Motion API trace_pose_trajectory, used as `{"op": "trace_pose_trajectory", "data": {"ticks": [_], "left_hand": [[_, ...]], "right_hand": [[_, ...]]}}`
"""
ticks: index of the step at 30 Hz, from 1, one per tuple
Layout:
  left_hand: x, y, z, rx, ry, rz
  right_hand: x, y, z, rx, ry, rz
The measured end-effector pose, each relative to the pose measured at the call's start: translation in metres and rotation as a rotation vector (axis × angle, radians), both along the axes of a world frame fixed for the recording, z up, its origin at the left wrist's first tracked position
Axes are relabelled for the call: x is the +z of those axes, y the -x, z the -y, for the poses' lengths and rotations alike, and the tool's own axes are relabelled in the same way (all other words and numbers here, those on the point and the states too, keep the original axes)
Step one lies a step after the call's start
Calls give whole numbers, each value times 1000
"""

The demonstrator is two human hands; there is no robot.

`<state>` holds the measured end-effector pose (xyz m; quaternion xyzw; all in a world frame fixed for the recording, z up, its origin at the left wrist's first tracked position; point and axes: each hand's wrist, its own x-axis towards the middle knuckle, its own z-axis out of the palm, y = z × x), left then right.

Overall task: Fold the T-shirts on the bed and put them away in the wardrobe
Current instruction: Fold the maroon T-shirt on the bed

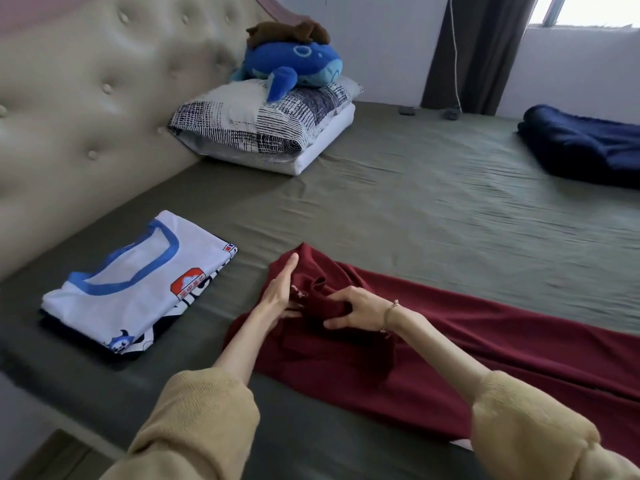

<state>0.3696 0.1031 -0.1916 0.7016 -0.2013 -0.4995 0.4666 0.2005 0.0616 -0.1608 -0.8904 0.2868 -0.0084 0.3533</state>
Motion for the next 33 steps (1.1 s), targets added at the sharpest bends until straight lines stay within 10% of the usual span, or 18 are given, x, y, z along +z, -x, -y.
{"op": "trace_pose_trajectory", "data": {"ticks": [5, 19, 33], "left_hand": [[-7, 2, 3, 14, -96, 324], [-46, -24, 33, 39, -112, 195], [1, -13, 27, 41, -117, 635]], "right_hand": [[-2, 2, -8, 46, -50, -35], [13, 2, 8, 11, -290, -1], [-3, 0, 13, 30, -465, -4]]}}
